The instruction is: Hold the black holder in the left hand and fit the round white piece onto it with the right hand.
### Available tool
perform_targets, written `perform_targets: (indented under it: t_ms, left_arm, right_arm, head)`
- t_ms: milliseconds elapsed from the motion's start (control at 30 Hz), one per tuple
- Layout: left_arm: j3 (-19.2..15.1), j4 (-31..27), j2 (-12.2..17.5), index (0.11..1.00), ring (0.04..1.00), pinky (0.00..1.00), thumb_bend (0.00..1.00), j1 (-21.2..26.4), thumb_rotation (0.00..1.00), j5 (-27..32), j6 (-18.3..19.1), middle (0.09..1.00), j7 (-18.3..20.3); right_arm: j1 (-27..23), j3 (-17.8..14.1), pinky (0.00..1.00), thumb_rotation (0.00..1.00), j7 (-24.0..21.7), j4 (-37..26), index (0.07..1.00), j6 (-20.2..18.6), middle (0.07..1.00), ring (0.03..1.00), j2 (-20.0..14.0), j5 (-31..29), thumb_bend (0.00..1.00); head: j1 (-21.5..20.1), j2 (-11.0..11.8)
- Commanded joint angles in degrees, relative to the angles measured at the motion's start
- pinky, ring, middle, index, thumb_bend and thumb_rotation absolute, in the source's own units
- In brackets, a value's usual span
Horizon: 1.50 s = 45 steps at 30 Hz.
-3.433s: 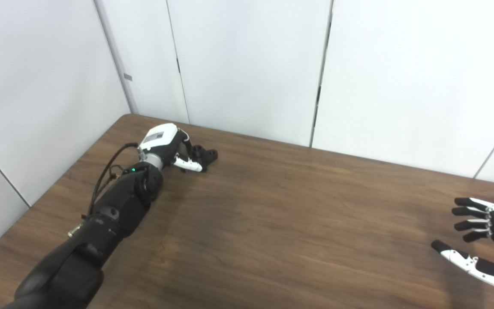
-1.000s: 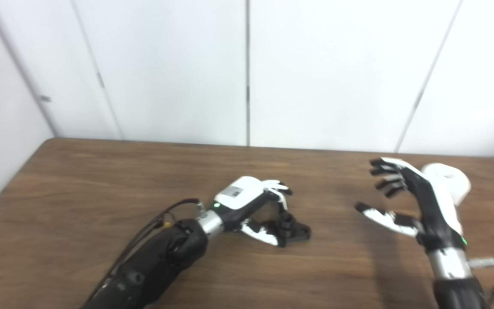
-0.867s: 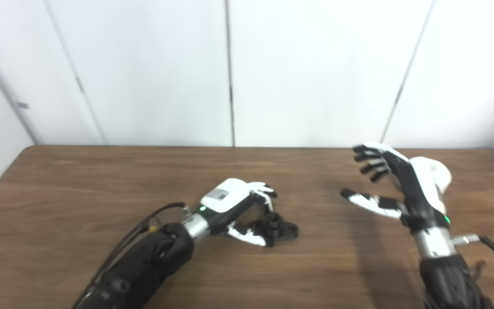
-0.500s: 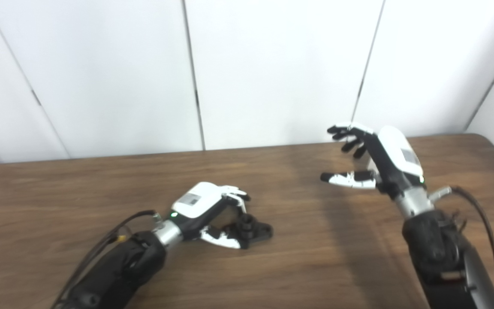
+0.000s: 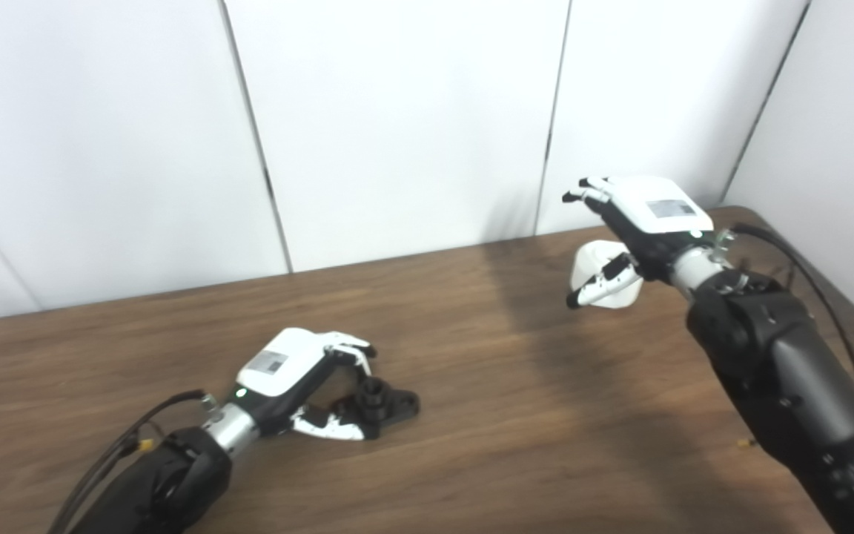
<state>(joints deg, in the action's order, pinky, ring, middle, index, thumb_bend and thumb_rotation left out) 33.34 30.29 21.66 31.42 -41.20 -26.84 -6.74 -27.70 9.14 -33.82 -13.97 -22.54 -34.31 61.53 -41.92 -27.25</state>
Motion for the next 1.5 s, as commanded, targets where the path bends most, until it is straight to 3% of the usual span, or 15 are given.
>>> perform_targets:
  t_ms: [0, 200, 500, 600, 833, 1033, 1200, 1467]
  left_arm:
    - [1.83, 4.42, 3.92, 0.483, 0.798, 0.7, 0.52, -2.55, 0.06, -3.89, 0.55, 0.776, 3.28]
    - [2.57, 5.55, 4.47, 0.484, 0.815, 0.71, 0.52, -2.28, 0.06, -2.98, 0.1, 0.79, 3.31]
    - [4.08, 6.55, 5.15, 0.483, 0.817, 0.71, 0.52, -1.73, 0.06, -2.45, 0.0, 0.791, 2.11]
    - [5.06, 6.72, 5.39, 0.483, 0.818, 0.71, 0.52, -1.62, 0.06, -1.69, -0.05, 0.791, 1.06]
    - [6.34, 6.59, 5.97, 0.483, 0.817, 0.71, 0.52, -1.54, 0.06, -0.67, -0.05, 0.794, 0.53]
    - [6.02, 5.66, 5.95, 0.484, 0.822, 0.73, 0.52, -1.88, 0.06, -1.12, 0.17, 0.798, 1.46]
    - [5.54, 5.5, 5.79, 0.484, 0.816, 0.71, 0.52, -2.14, 0.06, -0.96, 0.24, 0.797, 1.12]
    - [4.67, 3.73, 6.1, 0.485, 0.827, 0.73, 0.52, -2.45, 0.06, -0.63, 1.41, 0.799, 3.52]
  right_arm:
    - [-4.35, -0.16, 0.96, 0.38, -3.56, -1.26, 0.929, -1.79, 0.999, 0.998, -2.32, 4.86, 0.96]
    - [-5.38, -0.45, 1.0, 0.43, -7.92, 1.94, 0.936, -3.1, 1.0, 1.0, -2.15, 10.6, 1.0]
    - [-4.54, -1.8, 1.0, 0.45, -7.35, 6.05, 0.935, -2.23, 1.0, 1.0, -2.78, 11.35, 1.0]
    - [-4.33, -1.97, 0.97, 0.42, -5.98, 8.11, 0.929, -2.05, 1.0, 1.0, -2.93, 11.2, 1.0]
    - [-4.19, -2.09, 0.95, 0.44, -2.71, 12.24, 0.918, -1.9, 1.0, 1.0, -2.48, 9.48, 1.0]
    - [-3.86, -3.16, 0.95, 0.43, 4.16, 16.86, 0.884, 1.94, 1.0, 1.0, -2.54, 1.23, 1.0]
    - [-4.36, -2.31, 0.94, 0.45, 9.47, 20.57, 0.87, 3.14, 1.0, 1.0, -2.45, -1.6, 1.0]
    - [-5.55, -0.35, 0.93, 0.44, 11.98, 23.59, 0.857, 2.33, 0.99, 1.0, -1.73, -3.18, 0.99]
  head:
    - [-0.6, 0.12]
    - [-1.28, 0.45]
    - [-1.63, 0.4]
    - [-1.55, 0.36]
    - [-1.14, 0.34]
    - [-0.43, 0.39]
    - [0.11, 0.26]
    - [0.46, 0.06]
